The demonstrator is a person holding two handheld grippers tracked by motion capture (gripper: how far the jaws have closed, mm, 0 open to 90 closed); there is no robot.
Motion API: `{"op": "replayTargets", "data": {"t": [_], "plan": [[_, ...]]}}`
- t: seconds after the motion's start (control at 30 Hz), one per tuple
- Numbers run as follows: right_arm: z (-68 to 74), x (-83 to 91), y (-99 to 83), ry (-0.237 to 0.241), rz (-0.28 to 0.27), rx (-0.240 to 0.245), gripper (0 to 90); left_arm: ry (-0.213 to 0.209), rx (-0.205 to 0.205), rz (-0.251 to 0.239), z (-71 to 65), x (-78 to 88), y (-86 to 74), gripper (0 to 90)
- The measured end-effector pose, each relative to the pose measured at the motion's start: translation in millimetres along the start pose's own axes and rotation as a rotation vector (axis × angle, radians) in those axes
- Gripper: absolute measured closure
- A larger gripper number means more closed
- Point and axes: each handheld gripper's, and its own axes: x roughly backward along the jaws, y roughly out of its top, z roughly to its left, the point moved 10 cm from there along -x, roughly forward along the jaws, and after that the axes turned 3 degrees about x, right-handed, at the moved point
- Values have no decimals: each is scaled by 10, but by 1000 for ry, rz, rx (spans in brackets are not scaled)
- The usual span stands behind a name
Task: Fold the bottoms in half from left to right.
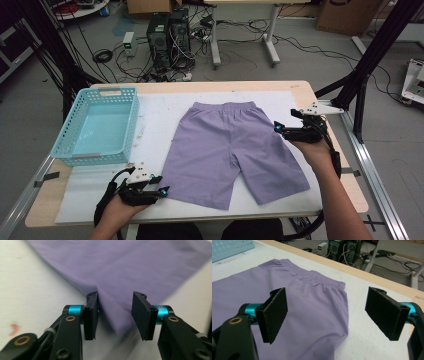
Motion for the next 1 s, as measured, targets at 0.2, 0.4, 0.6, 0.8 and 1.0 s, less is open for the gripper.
{"op": "replayTargets", "data": {"t": [0.2, 0.4, 0.6, 0.8, 1.0], "plan": [[44, -131, 148, 46, 30, 62, 187, -65, 54, -2, -85, -34, 39, 875], [197, -497, 493, 104, 43, 139, 187, -201, 94, -81, -217, -69, 259, 883], [477, -1069, 788, 163, 112, 200, 187, -278, 123, -173, -251, 57, 368, 884], [805, -1735, 964, 219, 175, 233, 187, -329, 167, -245, -234, 204, 437, 884], [1068, -2410, 900, 235, 285, 235, 187, -321, 162, -258, -252, 239, 456, 884]]}}
